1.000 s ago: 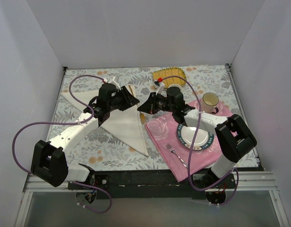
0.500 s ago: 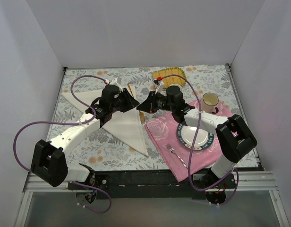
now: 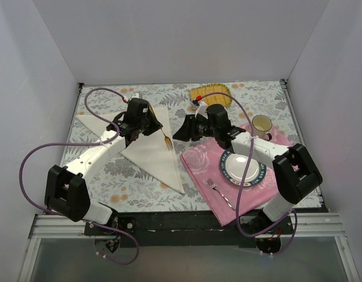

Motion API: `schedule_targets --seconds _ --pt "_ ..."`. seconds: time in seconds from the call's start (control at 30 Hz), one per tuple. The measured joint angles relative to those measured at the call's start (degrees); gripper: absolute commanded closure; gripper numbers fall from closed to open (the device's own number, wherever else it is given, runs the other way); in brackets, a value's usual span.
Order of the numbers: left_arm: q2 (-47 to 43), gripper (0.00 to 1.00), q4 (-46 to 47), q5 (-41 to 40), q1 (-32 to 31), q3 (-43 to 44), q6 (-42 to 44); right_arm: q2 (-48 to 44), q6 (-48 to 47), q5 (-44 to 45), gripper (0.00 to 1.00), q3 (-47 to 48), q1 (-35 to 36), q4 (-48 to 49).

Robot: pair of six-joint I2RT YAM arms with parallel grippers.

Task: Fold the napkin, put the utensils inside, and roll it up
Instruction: Pass the utensil from the right arm to the left, then place the utensil onto the napkin

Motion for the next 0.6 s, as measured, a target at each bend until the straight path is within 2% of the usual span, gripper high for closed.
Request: schedule_targets --seconds 0.17,0.3,0.47,0.6 --pt "2.78 1.0 -9.57 -2.25 9.6 1.25 -1.73 -5.03 -5.79 5.4 0.46 0.24 -4.37 -13.4" --pt "9.01 1.0 -15.21 -3.43 15.74 1.86 -2.75 -9.62 -10.97 9.29 0.46 0.2 -7.43 -20.37" --pt "16.98 1.0 -20.57 -4.02 18.16 2.69 -3.48 -11.85 -14.14 10.08 0.47 -1.51 -7.78 -23.17" --pt "21.81 1.0 -24.79 -4.61 19.39 6.56 -3.72 -12.46 -14.4 9.7 0.47 -5.16 -7.78 -23.21"
